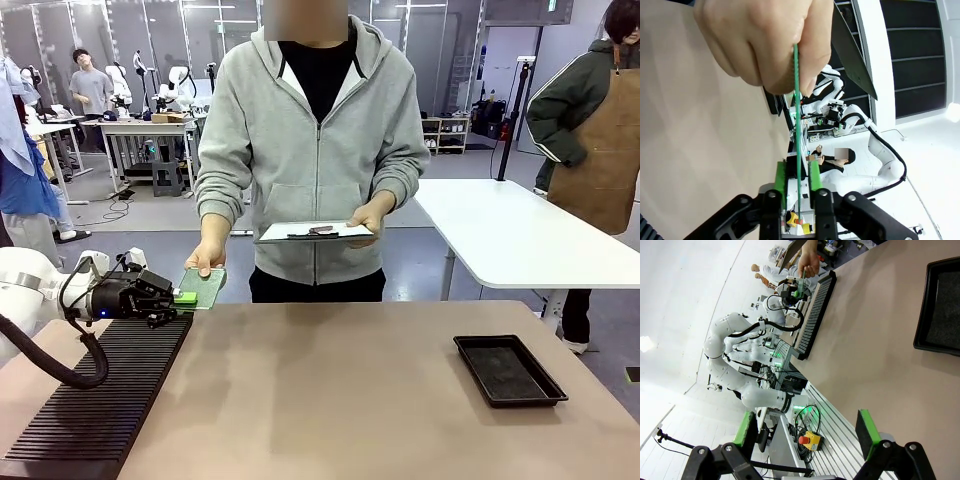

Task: Inspect the PCB.
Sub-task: Release the Blank PCB you were holding.

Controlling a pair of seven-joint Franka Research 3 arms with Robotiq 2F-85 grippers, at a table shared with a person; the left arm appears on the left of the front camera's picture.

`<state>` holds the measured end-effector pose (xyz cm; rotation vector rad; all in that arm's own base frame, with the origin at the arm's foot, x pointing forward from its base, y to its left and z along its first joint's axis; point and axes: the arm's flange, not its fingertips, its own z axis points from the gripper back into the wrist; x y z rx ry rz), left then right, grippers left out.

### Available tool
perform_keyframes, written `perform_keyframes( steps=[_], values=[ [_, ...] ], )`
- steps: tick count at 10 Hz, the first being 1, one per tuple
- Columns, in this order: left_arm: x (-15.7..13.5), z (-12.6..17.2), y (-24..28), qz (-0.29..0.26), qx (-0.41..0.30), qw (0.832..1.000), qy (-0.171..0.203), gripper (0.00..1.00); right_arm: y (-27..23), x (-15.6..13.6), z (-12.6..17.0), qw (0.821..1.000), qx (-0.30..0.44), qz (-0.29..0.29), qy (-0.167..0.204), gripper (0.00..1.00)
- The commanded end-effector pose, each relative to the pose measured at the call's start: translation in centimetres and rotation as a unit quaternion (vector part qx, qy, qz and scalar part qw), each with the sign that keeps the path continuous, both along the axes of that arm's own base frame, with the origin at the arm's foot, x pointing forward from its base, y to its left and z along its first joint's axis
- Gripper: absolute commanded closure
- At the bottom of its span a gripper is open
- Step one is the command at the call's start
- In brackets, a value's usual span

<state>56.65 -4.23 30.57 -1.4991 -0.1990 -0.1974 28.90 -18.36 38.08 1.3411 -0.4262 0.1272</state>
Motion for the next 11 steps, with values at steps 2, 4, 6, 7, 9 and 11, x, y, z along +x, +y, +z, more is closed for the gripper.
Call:
perform_keyframes(
  steps=[2, 4, 6, 7, 9, 11],
  values=[
    [0.1, 0.5, 0.2, 0.004, -0.01, 1.0, -0.008, 0.11, 0.0, -0.1, 0.1, 1.0, 0.002, 0.0, -0.002, 0.0],
    [0.2, 0.9, 0.0, 0.004, -0.01, 1.0, -0.01, 0.0, 0.0, -0.1, 0.1, 1.0, 0.002, 0.0, -0.002, 0.0],
    [0.3, 1.0, -0.1, 0.004, -0.01, 1.0, -0.008, 0.0, 0.0, -0.1, 0.1, 1.0, 0.002, 0.0, -0.002, 0.0],
    [0.3, 1.1, -0.1, 0.006, -0.01, 1.0, -0.008, 0.0, 0.0, -0.1, 0.1, 1.0, 0.002, 0.0, -0.002, 0.0],
    [0.2, 1.3, -0.1, 0.01, -0.01, 1.0, -0.008, 0.0, 0.0, -0.1, 0.1, 1.0, 0.002, 0.0, -0.002, 0.0],
    [0.3, 0.6, 0.1, 0.003, -0.002, 1.0, -0.006, 0.0, 0.0, -0.1, 0.1, 1.0, 0.002, 0.0, -0.002, 0.0]
  ],
)
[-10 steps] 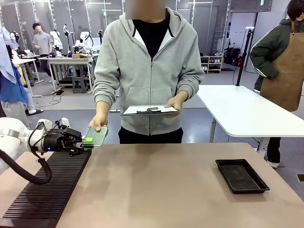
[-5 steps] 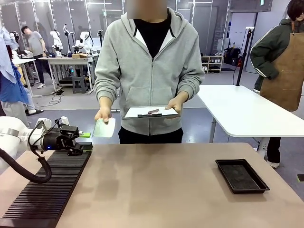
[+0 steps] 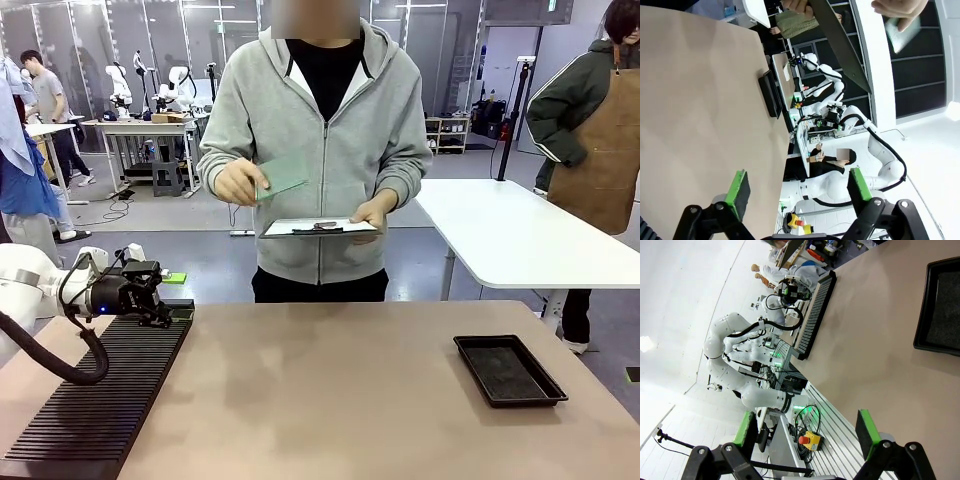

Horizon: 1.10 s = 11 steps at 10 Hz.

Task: Inspect the PCB.
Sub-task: Release the Blank PCB you were holding, then pick up the Blank PCB that the human is holding.

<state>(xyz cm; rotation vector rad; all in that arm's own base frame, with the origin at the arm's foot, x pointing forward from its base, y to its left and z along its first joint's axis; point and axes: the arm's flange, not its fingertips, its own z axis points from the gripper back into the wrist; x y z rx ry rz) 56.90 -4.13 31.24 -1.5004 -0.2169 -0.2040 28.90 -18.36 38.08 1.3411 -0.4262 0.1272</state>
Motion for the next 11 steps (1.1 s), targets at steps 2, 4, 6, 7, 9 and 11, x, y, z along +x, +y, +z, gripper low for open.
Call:
perform_keyframes(
  steps=[2, 4, 6, 7, 9, 11],
  values=[
    [0.0, -0.07, 0.01, 0.0, 0.0, 1.0, 0.002, 0.0, -0.05, -0.09, 0.05, 1.0, 0.002, 0.0, -0.002, 0.0],
    [0.0, -0.07, 0.01, 0.0, 0.0, 1.0, 0.002, 0.0, -0.05, -0.09, 0.05, 1.0, 0.002, 0.0, -0.002, 0.0],
    [0.0, -0.07, 0.01, 0.0, 0.0, 1.0, 0.002, 0.0, -0.05, -0.09, 0.05, 1.0, 0.002, 0.0, -0.002, 0.0],
    [0.0, -0.07, 0.01, 0.0, 0.0, 1.0, 0.002, 0.0, -0.05, -0.09, 0.05, 1.0, 0.002, 0.0, -0.002, 0.0],
    [0.0, -0.07, 0.01, 0.0, 0.0, 1.0, 0.002, 0.0, -0.05, -0.09, 0.05, 1.0, 0.002, 0.0, -0.002, 0.0],
    [0.0, -0.07, 0.01, 0.0, 0.0, 1.0, 0.002, 0.0, -0.05, -0.09, 0.05, 1.0, 0.002, 0.0, -0.002, 0.0]
  ],
)
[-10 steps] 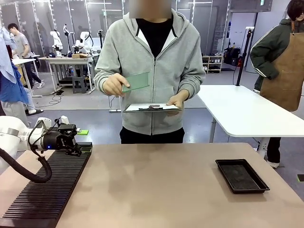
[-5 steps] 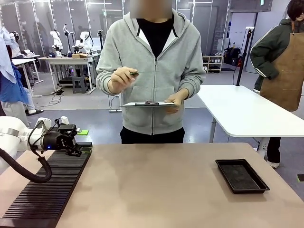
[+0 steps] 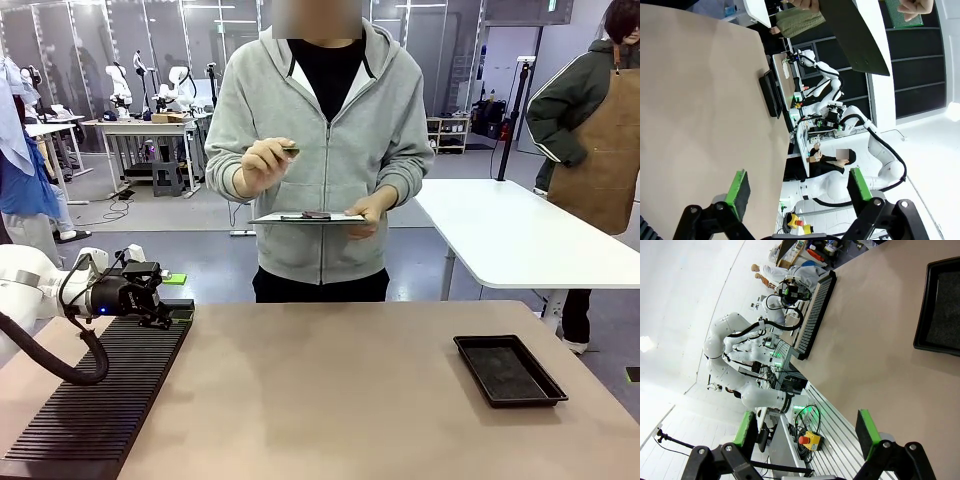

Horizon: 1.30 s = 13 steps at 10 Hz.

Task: Inspect the PCB.
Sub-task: Pick up the Blank PCB that the human is holding.

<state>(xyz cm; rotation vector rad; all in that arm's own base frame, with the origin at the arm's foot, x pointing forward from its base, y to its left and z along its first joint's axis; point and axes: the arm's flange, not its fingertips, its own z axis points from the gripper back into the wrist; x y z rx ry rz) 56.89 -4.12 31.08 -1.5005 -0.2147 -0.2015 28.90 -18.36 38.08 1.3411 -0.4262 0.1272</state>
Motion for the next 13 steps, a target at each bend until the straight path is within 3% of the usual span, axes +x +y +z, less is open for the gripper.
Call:
perform_keyframes(
  steps=[1, 3, 4, 6, 8, 13],
  values=[
    [0.0, 0.1, 0.0, 0.0, 0.0, 1.0, 0.0, 0.0, 0.0, -0.1, 0.1, 1.0, 0.002, 0.0, -0.002, 0.0],
    [0.0, 0.0, 0.0, 0.0, 0.0, 1.0, 0.0, 0.0, 0.0, -0.1, 0.1, 1.0, 0.002, 0.0, -0.002, 0.0],
    [-1.0, 2.6, 1.7, -0.005, -0.001, 1.0, 0.003, 0.0, 0.0, -0.1, 0.1, 1.0, 0.002, 0.0, -0.002, 0.0],
    [-5.7, 5.4, 6.6, -0.015, -0.013, 1.0, 0.017, 0.0, 0.0, -0.1, 0.1, 1.0, 0.002, 0.0, -0.002, 0.0],
    [-9.8, 5.8, 10.8, -0.03, -0.011, 0.999, 0.032, 0.0, 0.0, -0.1, 0.1, 1.0, 0.002, 0.0, -0.002, 0.0],
    [-19.0, 5.0, 18.2, 0.028, 0.003, 0.999, 0.015, 0.0, 0.0, -0.1, 0.1, 1.0, 0.002, 0.0, -0.002, 0.0]
  ],
)
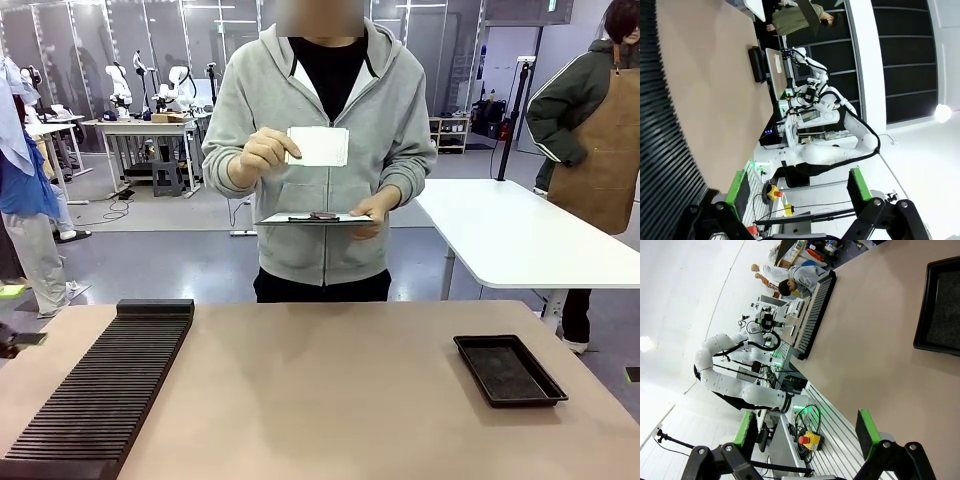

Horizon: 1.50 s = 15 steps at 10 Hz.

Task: Inspect the PCB.
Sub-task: Pick up the Blank PCB that the human is holding.

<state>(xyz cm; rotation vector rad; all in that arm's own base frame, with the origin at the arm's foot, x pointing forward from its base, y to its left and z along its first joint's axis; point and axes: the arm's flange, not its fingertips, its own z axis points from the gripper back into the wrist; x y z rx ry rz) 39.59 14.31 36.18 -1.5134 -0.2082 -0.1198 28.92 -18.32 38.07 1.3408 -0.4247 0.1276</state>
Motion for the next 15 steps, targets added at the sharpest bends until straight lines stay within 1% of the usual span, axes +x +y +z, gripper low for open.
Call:
perform_keyframes(
  steps=[1, 2, 3, 5, 6, 7, 15],
  values=[
    [-3.1, -0.7, 0.1, 0.014, 0.022, 0.999, -0.025, 0.0, -0.1, -0.1, 0.1, 1.0, 0.003, -0.001, -0.003, 0.0],
    [-4.3, -1.2, 0.3, 0.02, 0.012, 0.999, -0.023, 0.0, -0.1, -0.1, 0.1, 1.0, 0.003, -0.001, -0.003, 0.0],
    [-4.5, -1.5, 0.5, 0.024, 0.008, 0.999, -0.025, 0.0, -0.1, -0.1, 0.1, 1.0, 0.003, -0.001, -0.003, 0.0],
    [-4.4, -1.6, 0.5, 0.031, 0.005, 0.999, -0.032, 0.0, -0.1, -0.1, 0.1, 1.0, 0.003, -0.001, -0.003, 0.0],
    [-4.0, -1.4, 0.1, 0.033, -0.003, 0.999, -0.043, 0.0, -0.1, -0.1, 0.1, 1.0, 0.003, -0.001, -0.003, 0.0],
    [-4.4, -1.8, 0.8, 0.019, -0.003, 1.0, -0.019, 0.0, -0.1, -0.1, 0.1, 1.0, 0.003, -0.001, -0.003, 0.0],
    [-4.4, -1.8, 0.8, 0.019, -0.003, 1.0, -0.019, 0.0, -0.1, -0.1, 0.1, 1.0, 0.003, -0.001, -0.003, 0.0]
  ],
)
